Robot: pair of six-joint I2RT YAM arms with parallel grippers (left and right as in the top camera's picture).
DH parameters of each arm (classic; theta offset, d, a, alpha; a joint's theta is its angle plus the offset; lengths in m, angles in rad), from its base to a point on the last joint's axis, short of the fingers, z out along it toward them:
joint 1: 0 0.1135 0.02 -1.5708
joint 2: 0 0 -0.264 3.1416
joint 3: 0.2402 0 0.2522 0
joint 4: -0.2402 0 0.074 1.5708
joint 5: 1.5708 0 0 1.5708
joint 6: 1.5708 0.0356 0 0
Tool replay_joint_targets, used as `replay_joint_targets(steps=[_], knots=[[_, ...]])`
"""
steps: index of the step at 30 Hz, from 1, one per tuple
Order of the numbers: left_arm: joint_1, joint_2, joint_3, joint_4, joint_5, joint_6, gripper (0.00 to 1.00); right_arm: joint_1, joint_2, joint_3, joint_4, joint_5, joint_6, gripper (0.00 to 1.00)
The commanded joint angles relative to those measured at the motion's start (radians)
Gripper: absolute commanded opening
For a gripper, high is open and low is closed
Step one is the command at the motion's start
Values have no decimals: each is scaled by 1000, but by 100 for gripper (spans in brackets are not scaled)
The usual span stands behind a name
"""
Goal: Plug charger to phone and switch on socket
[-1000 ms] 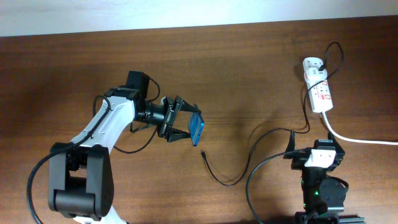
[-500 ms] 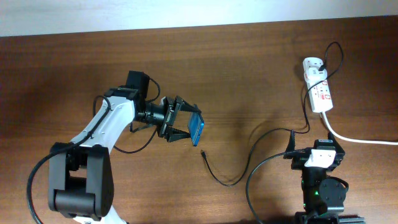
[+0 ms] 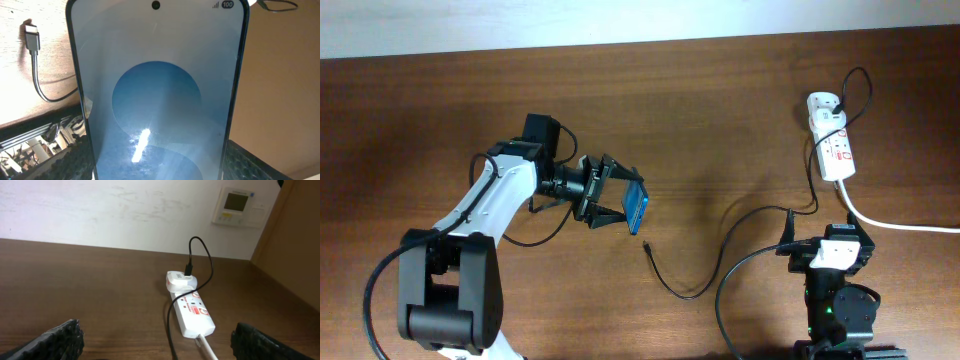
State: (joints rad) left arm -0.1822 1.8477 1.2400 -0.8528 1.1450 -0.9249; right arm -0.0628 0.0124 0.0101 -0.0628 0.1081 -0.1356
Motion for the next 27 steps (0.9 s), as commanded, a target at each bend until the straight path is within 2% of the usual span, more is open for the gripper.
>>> replay_joint_targets(steps=[1,27], knots=[[1,-42,25,-1,37,-10,56,6,0,-5,-8,16,-3,99],[-10,-42,25,-1,37,-10,56,6,0,-5,-8,17,-3,99]])
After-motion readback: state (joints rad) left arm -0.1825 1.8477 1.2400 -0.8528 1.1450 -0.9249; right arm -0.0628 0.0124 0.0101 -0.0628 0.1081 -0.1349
